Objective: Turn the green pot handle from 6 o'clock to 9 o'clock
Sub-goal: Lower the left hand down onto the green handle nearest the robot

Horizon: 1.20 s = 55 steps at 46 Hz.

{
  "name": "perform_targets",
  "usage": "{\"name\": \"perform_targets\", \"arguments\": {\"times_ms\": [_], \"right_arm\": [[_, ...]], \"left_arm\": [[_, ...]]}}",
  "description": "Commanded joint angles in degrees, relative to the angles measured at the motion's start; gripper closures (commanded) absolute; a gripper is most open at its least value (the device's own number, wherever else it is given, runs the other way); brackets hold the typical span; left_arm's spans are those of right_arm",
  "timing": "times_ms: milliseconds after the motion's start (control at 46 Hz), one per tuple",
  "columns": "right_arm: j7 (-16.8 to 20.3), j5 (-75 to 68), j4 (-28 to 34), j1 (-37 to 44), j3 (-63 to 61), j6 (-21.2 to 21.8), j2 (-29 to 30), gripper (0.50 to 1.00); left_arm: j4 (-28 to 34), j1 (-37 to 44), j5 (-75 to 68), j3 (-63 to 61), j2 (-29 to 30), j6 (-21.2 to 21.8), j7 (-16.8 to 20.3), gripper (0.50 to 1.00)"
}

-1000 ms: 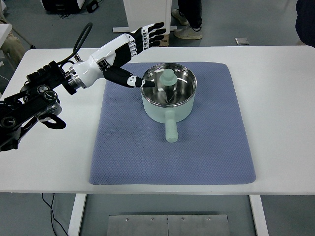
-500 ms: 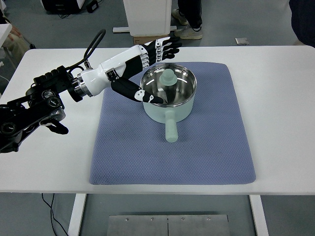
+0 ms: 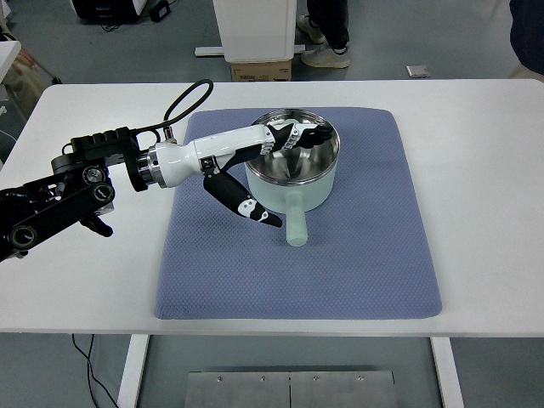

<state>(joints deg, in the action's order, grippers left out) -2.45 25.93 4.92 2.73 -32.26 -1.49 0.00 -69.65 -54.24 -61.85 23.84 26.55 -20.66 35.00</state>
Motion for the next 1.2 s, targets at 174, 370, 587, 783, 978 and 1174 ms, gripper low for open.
{"name": "perform_targets", "arguments": {"times_ms": [174,370,587,783,978,1174], "right_arm": [[0.0,0.0,0.0,0.0,0.0,0.0,0.0,0.5],[0.0,0.0,0.0,0.0,0.0,0.0,0.0,0.5],[0.0,0.0,0.0,0.0,0.0,0.0,0.0,0.5],[0.0,0.0,0.0,0.0,0.0,0.0,0.0,0.5],[0.0,0.0,0.0,0.0,0.0,0.0,0.0,0.5],[0.0,0.0,0.0,0.0,0.0,0.0,0.0,0.5]], "left_arm": [[-0.5,-0.8,-4.0,-2.6,-0.1,0.0,0.0,0.5],[-0.5,-1.3,-7.8,-4.0,-0.1,0.0,0.0,0.5],[-0.5,-2.1,-12.9,-5.3,0.0,0.3,0.0,0.5],[-0.4,-2.1,-14.9,-5.4,-0.2,0.6,0.0,0.5],[-0.1,-2.4,-15.0,-5.4,-0.8,0.7,0.0,0.5],[0.2,-3.2,-15.1,-5.8,-1.5,0.7,0.0,0.5]]}}
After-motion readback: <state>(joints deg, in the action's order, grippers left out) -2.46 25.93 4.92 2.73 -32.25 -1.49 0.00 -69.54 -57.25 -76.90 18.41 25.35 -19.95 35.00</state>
